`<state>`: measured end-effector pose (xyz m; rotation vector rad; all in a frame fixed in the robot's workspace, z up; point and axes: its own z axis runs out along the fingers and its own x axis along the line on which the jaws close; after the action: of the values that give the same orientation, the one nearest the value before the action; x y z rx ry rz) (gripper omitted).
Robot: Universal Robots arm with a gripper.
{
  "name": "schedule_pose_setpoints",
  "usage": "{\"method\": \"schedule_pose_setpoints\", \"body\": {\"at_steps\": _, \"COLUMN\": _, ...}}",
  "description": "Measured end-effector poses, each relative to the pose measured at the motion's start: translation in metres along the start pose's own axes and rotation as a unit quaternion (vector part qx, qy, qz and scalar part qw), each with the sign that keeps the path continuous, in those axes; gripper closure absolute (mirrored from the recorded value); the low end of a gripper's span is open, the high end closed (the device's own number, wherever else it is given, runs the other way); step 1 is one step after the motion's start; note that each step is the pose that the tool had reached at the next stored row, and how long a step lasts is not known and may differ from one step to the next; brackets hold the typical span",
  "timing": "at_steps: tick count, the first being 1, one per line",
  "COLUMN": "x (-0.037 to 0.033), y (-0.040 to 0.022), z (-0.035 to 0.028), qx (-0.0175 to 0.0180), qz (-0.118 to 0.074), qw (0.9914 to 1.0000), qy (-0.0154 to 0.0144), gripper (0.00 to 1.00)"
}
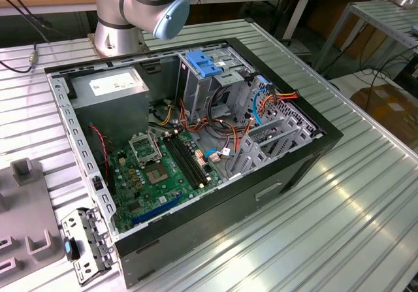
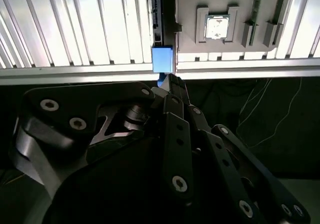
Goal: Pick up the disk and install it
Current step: 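Pick up the disk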
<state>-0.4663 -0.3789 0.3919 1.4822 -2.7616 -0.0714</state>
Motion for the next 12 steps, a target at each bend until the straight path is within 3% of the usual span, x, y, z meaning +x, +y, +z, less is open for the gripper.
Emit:
{"method": "schedule_pose_setpoints", "body": {"at_steps": 3, "x": 0.0000, "y": 0.0000, "z": 0.0000, "qx": -0.0003, "qz": -0.033, "qw": 0.99944, "qy": 0.0013, "gripper": 0.89}}
{"method": "schedule_pose_setpoints", "body": {"at_steps": 6, "x": 0.0000, "y": 0.0000, "z": 0.0001, "qx": -0.0008, "qz": -0.068, "qw": 0.99768, "qy": 0.0028, "gripper": 0.89}}
{"method": "schedule_pose_setpoints", "body": {"at_steps": 9, "x": 0.0000, "y": 0.0000, "z": 0.0001, "qx": -0.0015, "qz": -0.105, "qw": 0.99442, "qy": 0.0044, "gripper": 0.89}}
{"method": "schedule_pose_setpoints", "body": {"at_steps": 11, "x": 0.0000, "y": 0.0000, "z": 0.0002, "qx": -0.0019, "qz": -0.133, "qw": 0.99111, "qy": 0.0056, "gripper": 0.89}}
{"method": "schedule_pose_setpoints", "body": {"at_steps": 12, "x": 0.0000, "y": 0.0000, "z": 0.0002, "qx": -0.0022, "qz": -0.150, "qw": 0.98865, "qy": 0.0064, "gripper": 0.89}}
